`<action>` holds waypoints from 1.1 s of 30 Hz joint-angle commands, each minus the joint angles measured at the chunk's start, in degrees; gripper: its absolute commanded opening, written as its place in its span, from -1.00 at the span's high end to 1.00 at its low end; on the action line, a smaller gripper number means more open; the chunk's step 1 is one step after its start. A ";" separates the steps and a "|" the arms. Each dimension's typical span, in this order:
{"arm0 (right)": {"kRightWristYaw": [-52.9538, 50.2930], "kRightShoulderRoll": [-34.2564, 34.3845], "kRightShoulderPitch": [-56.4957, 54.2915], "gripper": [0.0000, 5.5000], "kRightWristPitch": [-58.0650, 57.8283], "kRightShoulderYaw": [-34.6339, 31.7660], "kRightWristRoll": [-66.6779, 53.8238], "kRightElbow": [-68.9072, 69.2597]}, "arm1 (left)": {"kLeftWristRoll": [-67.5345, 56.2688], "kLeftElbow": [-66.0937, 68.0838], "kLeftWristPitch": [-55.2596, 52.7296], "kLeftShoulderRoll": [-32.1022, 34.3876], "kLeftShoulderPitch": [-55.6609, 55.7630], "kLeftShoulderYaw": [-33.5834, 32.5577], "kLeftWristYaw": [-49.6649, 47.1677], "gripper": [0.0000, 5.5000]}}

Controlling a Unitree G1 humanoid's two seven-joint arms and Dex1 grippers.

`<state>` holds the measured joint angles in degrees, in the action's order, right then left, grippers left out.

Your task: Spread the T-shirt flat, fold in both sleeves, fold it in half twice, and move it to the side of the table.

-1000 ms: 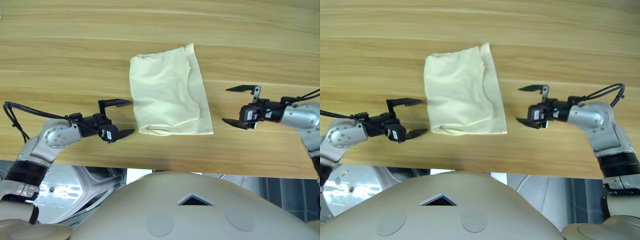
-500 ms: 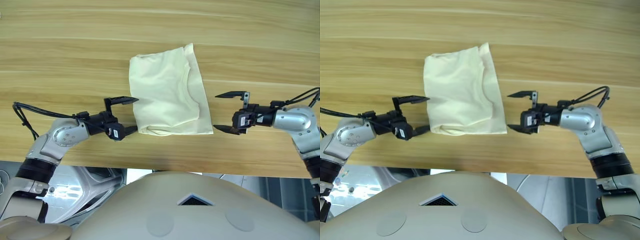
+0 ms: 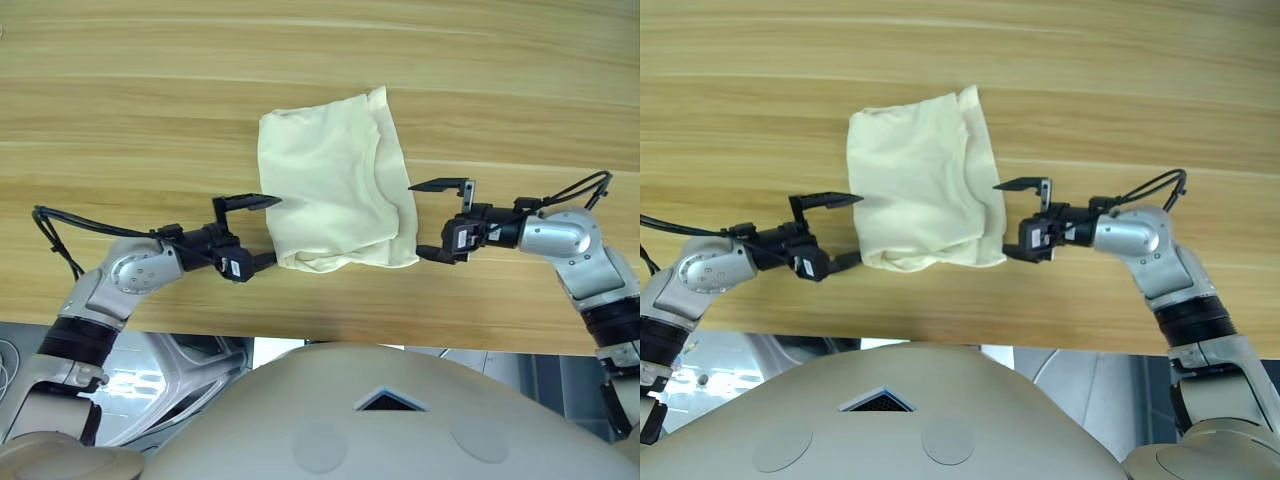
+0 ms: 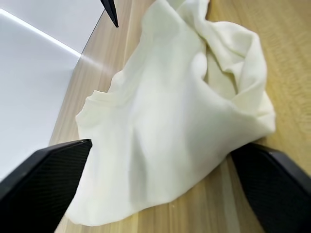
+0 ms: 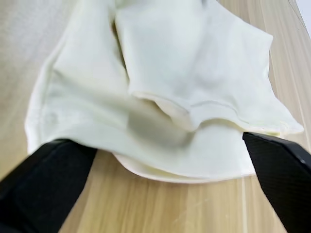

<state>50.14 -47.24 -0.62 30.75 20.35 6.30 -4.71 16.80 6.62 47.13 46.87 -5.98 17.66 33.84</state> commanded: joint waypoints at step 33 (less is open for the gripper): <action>2.44 -1.70 3.33 1.00 -0.75 1.50 1.12 2.58 | -8.60 -2.59 1.51 2.94 -0.25 5.08 7.44 0.95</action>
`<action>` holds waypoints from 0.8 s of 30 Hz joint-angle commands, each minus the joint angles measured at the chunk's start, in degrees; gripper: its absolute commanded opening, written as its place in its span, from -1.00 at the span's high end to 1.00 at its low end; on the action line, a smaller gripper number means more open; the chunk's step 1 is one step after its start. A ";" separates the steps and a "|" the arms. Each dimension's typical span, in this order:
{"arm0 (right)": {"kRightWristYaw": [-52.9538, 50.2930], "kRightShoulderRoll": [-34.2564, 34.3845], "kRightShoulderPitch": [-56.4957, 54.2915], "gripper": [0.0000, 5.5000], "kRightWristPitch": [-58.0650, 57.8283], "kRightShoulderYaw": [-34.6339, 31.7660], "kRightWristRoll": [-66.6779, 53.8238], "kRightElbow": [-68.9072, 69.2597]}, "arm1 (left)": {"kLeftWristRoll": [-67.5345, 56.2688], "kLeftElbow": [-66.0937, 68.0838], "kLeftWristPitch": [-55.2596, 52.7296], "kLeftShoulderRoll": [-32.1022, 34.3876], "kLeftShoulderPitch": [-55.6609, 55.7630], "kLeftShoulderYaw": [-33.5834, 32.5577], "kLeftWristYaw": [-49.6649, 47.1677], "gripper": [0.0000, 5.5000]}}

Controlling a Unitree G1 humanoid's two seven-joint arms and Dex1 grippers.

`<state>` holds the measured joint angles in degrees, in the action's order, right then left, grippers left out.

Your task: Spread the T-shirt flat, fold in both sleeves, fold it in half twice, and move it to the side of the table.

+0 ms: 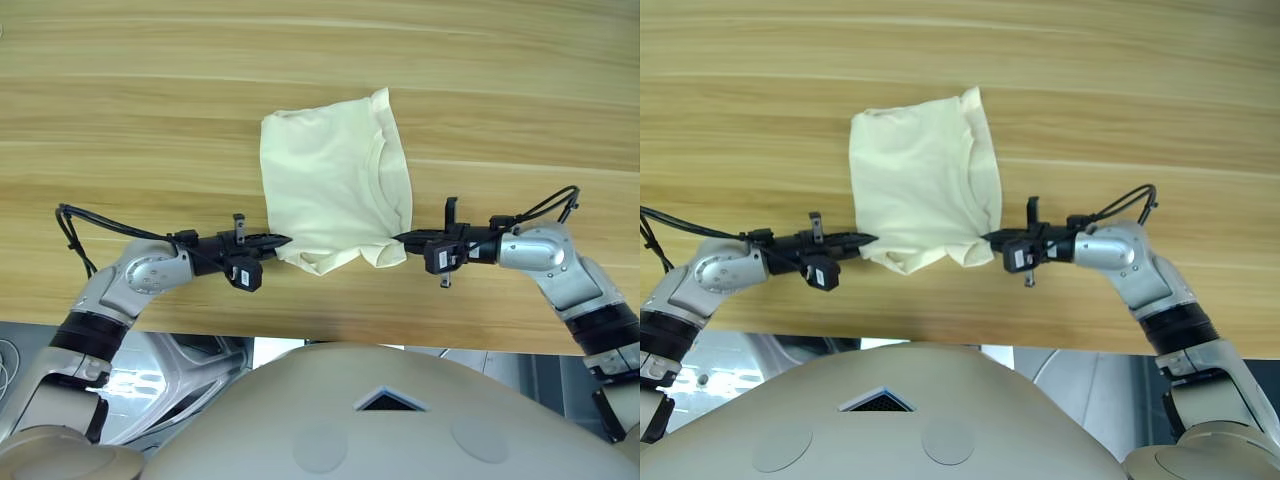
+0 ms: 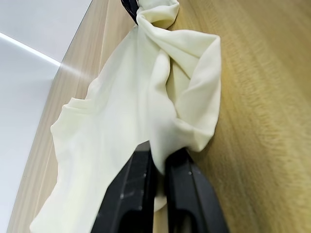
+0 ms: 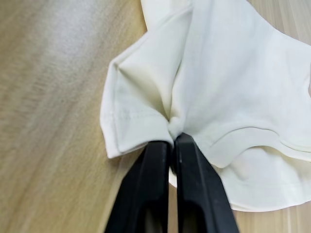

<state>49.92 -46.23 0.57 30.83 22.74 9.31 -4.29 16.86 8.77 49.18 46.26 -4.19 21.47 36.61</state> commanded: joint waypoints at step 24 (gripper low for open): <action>9.78 -7.94 7.68 1.00 -6.49 -14.55 -25.34 19.73 | -32.49 -8.56 -1.52 11.00 -8.89 -7.73 18.26 0.95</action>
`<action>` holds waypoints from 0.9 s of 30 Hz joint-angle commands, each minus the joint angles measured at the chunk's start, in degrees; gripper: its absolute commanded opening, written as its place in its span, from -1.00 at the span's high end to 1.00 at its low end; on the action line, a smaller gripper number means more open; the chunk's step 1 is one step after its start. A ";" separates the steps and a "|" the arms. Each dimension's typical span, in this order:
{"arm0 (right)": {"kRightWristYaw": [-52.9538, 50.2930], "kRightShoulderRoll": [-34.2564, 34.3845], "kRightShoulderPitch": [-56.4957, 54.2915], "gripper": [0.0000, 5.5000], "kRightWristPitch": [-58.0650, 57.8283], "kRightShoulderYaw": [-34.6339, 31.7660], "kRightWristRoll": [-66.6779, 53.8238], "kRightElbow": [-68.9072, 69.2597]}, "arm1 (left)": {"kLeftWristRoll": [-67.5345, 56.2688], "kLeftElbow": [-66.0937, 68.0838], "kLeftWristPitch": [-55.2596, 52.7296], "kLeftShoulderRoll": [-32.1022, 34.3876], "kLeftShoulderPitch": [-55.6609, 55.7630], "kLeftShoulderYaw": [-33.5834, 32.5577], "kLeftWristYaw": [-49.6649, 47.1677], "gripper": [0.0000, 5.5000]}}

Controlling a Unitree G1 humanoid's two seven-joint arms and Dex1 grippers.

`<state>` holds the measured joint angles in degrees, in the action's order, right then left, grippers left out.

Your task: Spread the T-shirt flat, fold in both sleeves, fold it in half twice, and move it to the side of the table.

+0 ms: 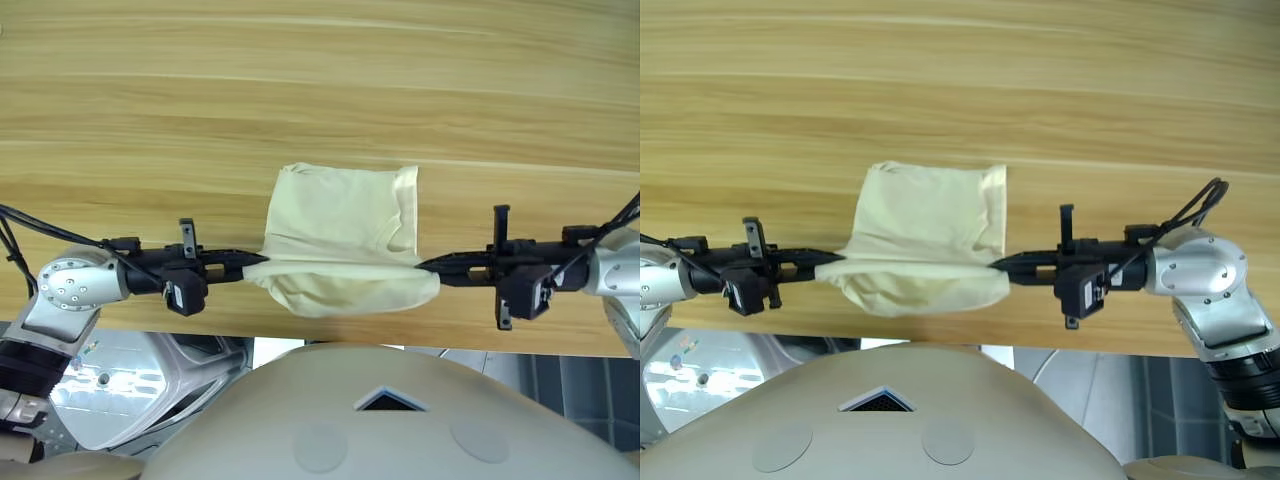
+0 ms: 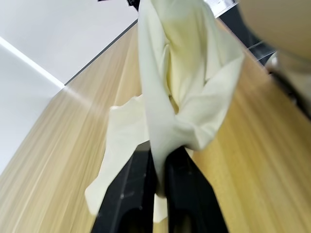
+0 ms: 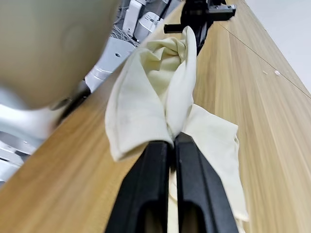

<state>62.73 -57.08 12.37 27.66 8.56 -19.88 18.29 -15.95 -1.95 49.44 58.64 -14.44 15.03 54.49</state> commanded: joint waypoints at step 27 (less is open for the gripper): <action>-15.88 17.48 -15.17 1.00 -9.53 5.16 26.12 -23.01 | 4.72 25.32 -49.12 -34.71 22.21 -0.60 -11.91 0.95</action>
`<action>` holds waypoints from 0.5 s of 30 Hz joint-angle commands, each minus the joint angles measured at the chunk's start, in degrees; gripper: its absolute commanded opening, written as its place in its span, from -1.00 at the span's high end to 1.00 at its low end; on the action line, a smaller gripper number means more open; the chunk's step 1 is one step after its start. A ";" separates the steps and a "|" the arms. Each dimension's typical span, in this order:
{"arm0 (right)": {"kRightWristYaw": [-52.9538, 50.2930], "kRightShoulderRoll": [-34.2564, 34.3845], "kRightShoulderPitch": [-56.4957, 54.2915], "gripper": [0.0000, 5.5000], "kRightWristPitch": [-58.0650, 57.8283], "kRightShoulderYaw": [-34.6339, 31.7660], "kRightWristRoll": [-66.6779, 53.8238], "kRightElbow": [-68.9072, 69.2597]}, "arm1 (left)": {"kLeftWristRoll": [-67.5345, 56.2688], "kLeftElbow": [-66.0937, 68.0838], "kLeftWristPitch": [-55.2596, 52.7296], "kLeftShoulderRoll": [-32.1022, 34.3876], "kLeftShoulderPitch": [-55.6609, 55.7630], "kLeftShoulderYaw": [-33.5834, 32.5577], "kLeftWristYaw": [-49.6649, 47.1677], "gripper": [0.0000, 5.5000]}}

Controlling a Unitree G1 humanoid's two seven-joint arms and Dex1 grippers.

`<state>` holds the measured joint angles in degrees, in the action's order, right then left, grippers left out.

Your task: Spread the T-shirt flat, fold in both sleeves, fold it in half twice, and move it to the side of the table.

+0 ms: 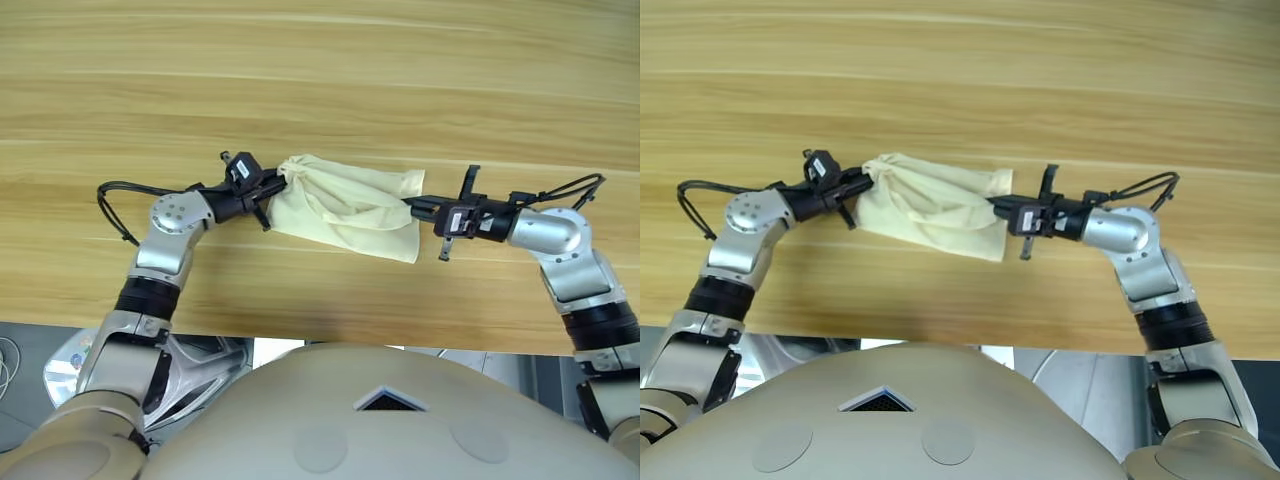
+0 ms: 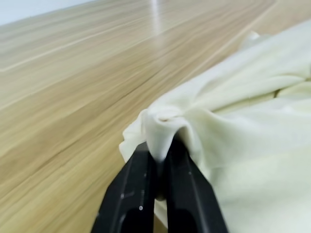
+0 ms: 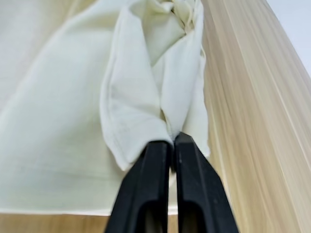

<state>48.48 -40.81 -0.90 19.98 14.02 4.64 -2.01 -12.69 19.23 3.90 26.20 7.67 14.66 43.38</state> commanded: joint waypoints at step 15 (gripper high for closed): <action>-4.55 8.02 -6.69 0.16 -20.76 -6.58 -6.89 -13.20 | -7.31 7.63 -11.00 -5.70 0.61 -9.37 6.06 0.26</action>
<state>44.51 -33.57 -6.06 2.08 9.09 -1.15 -13.65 -19.68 24.81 -4.02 20.58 8.80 6.69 49.57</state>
